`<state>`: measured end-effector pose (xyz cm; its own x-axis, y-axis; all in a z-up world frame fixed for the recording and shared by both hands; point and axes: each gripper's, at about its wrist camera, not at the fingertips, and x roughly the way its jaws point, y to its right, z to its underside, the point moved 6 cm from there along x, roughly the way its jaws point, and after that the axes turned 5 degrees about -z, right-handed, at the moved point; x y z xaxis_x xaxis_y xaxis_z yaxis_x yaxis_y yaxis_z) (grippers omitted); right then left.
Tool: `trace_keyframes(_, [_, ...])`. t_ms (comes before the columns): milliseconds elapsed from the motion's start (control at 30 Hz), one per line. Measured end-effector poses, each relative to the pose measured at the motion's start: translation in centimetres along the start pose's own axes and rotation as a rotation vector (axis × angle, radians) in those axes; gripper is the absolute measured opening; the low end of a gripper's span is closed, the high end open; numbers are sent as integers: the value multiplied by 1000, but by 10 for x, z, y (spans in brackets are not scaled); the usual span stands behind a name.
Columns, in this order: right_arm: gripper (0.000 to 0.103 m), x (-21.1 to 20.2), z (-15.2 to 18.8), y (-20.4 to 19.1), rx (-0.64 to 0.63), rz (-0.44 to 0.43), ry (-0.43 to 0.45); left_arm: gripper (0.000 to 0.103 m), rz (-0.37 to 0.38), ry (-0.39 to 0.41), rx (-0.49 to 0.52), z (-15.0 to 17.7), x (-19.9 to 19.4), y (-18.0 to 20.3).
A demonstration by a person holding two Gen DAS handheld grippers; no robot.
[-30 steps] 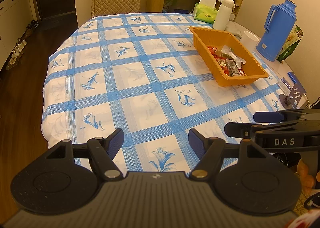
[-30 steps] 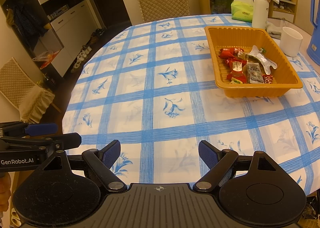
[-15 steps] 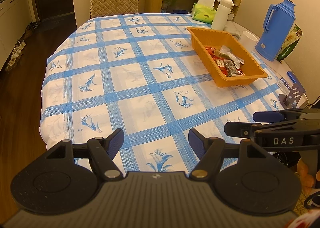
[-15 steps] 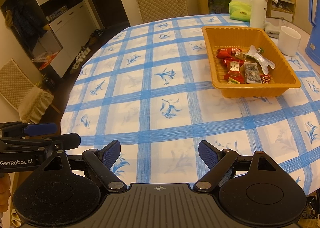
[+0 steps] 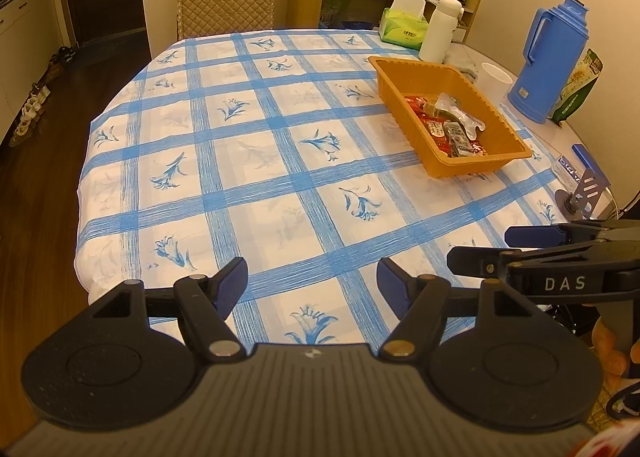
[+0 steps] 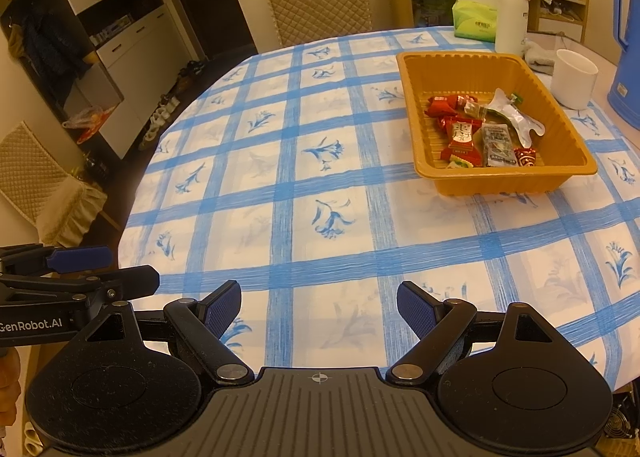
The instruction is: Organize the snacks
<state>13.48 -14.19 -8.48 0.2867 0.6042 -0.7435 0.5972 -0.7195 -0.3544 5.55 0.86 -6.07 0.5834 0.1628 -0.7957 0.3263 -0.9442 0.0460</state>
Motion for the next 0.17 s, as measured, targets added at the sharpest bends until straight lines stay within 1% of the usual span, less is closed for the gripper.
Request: trace_keyframes(167, [85, 1, 0, 3, 2, 0, 0, 69, 0, -8, -2, 2, 4, -1])
